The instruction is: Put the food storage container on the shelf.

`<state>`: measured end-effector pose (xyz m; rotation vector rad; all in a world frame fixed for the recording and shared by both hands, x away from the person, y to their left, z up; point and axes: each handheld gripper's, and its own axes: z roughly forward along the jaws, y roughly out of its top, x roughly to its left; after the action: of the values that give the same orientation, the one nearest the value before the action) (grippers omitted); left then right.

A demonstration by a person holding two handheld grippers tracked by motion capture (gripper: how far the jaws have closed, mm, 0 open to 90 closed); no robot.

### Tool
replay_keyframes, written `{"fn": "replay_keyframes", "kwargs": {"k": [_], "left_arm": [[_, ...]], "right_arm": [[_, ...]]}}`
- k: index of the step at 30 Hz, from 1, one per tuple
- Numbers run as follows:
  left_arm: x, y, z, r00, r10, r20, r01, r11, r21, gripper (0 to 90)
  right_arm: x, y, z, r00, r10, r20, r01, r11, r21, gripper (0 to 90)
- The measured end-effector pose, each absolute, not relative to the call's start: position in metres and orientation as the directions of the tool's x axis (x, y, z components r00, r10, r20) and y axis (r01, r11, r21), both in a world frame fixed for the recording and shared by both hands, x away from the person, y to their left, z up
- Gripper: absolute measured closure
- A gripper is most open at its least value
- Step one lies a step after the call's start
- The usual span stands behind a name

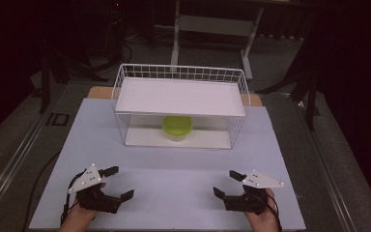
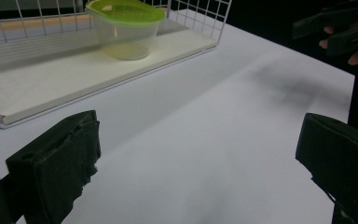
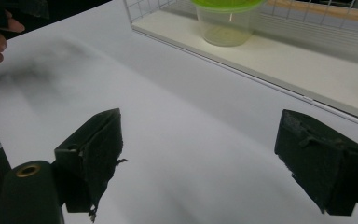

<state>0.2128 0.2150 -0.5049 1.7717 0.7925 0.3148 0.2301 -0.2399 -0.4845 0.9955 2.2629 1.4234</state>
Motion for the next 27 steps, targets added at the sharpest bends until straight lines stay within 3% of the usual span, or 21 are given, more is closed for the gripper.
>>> {"fn": "replay_keyframes", "kwargs": {"k": [27], "left_arm": [[0.208, 0.217, -0.498, 0.769, 0.626, -0.129, 0.242, -0.098, 0.965, 0.8]], "right_arm": [[0.242, -0.245, -0.498, -0.779, 0.620, 0.094, 0.321, 0.265, 0.909, 15.1]]}}
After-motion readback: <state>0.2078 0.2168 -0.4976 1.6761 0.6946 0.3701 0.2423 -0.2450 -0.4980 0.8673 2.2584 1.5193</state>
